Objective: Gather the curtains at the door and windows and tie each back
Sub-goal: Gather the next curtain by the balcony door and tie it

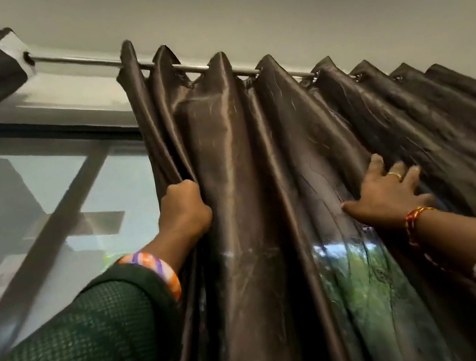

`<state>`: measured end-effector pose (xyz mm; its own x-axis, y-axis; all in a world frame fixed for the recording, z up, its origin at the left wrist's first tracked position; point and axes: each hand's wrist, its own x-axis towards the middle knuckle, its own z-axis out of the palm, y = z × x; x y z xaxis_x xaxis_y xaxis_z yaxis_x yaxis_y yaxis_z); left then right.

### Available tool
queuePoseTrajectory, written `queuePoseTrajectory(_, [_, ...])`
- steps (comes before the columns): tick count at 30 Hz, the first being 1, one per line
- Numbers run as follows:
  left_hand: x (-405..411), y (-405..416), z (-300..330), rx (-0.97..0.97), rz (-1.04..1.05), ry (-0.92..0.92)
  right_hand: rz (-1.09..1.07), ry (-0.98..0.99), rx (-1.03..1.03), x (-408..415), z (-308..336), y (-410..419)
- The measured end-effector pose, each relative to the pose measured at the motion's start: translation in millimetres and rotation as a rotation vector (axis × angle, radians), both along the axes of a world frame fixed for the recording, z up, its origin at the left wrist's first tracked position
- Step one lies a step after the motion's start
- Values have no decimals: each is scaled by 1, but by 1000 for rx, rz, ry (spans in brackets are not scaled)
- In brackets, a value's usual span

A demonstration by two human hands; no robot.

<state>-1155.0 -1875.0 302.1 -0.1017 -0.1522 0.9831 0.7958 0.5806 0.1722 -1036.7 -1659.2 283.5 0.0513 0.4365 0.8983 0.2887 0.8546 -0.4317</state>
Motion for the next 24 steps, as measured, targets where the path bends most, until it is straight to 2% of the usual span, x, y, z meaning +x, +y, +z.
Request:
queuePoseTrajectory(4, [20, 63, 9, -58, -43, 94, 298, -42, 37, -1, 2, 54])
queuePoseTrajectory(14, [65, 203, 2, -116, -202, 164, 450, -49, 171, 2, 11, 132])
queuePoseTrajectory(17, [75, 210, 2, -98, -222, 166, 542, 52, 177, 5, 11, 136])
queuePoseTrajectory(20, [69, 191, 3, -98, -196, 162, 737, 169, 187, 9, 14, 116])
queuePoseTrajectory(22, [57, 172, -1, -105, -155, 133, 834, 172, 243, 8, 14, 88])
queuePoseTrajectory(24, [43, 145, -7, -92, -129, 100, 803, 110, 345, 5, 11, 56])
